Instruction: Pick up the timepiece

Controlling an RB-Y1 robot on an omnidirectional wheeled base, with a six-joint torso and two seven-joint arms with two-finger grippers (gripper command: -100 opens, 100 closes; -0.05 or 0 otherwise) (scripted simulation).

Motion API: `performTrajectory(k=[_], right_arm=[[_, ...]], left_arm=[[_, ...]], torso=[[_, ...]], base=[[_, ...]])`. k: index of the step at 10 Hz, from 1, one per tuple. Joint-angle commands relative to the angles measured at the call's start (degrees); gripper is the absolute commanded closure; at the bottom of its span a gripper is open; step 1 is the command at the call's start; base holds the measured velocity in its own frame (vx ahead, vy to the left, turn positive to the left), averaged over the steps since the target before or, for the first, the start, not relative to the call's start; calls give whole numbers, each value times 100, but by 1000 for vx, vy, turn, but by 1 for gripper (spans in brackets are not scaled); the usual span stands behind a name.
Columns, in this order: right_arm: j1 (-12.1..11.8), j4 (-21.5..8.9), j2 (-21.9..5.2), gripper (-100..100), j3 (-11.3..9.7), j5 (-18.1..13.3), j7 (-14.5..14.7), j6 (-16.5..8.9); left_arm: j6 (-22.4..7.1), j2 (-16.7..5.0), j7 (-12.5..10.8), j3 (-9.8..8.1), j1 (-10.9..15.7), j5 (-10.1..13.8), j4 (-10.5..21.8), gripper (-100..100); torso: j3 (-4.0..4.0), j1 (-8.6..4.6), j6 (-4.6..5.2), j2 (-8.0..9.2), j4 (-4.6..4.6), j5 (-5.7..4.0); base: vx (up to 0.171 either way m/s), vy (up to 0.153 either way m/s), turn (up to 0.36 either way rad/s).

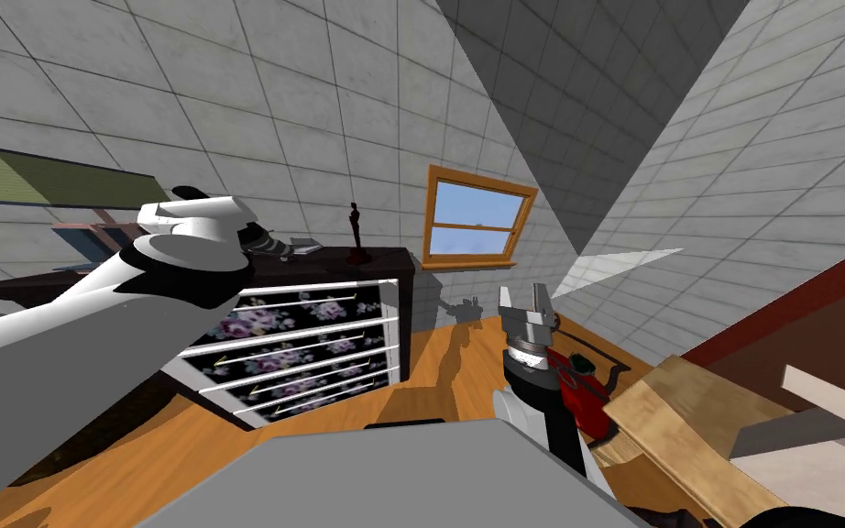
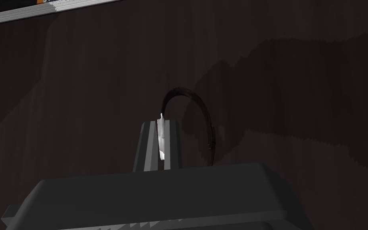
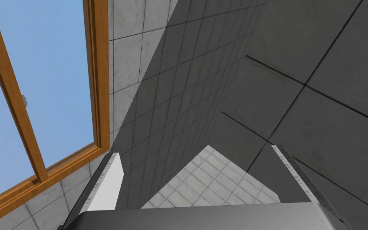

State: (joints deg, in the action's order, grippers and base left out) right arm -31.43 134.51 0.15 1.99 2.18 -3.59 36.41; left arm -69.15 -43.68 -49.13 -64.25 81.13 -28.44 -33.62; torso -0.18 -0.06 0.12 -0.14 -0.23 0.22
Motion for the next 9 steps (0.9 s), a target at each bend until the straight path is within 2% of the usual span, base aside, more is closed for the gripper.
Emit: performTrajectory(k=[1,2,3,6,7,8,9], right_arm=[[0,0,0,0,0,0,0,0],[-1,0,0,0,0,0,0,0],[0,0,0,0,0,0,0,0],[-1,0,0,0,1,0,0,0],[-1,0,0,0,1,0,0,0],[0,0,0,0,0,0,0,0],[0,0,0,0,0,0,0,0]], left_arm=[[1,237,-78,93,119,-14,20,100],[1,216,-78,93,119,-14,200,100],[1,237,-78,93,119,-14,20,100],[-117,926,-246,343,405,-44,-217,100],[-117,982,-246,343,405,-44,-217,100],[-131,904,-219,325,386,-39,-237,100],[-144,923,-219,327,387,-38,-256,0]], torso=[[0,0,0,0,0,0],[2,2,-11,0,2,-1],[1,2,-7,2,0,2],[8,8,-17,9,7,0],[8,13,-13,9,6,1],[4,7,-3,7,2,2],[4,4,-5,7,1,1]], base=[[10,16,184],[12,12,122],[0,0,0],[13,28,282],[16,25,125],[5,7,1],[0,0,0]])
